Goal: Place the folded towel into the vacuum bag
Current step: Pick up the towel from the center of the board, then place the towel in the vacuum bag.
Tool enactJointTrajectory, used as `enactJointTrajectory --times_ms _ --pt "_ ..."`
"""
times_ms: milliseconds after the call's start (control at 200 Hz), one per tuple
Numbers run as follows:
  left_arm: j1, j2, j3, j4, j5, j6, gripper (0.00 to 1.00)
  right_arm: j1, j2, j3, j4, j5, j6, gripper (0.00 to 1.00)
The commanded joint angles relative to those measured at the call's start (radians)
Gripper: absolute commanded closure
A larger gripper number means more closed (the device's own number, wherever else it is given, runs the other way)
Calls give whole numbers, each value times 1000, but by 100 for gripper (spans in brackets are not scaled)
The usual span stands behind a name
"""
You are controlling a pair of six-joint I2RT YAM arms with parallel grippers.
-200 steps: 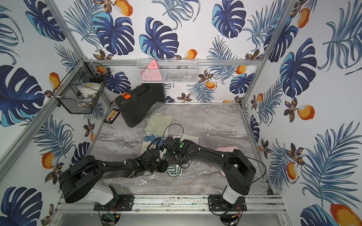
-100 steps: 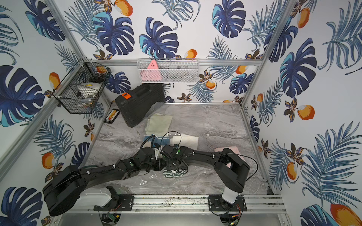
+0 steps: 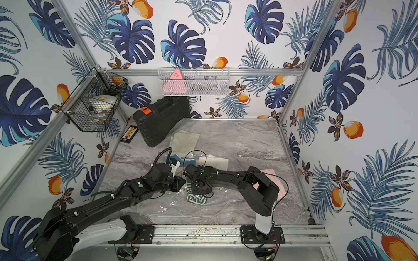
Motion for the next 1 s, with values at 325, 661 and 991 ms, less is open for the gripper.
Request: enactJointTrajectory --times_ms 325,661,991 --pt "-80 106 93 4 61 123 68 -295 44 105 -221 226 -318 81" --pt "-317 253 190 -52 18 276 42 -447 -419 61 -264 -88 -274 93" --pt "-429 420 309 -211 -128 405 33 -596 -730 -95 -387 -159 -256 94"
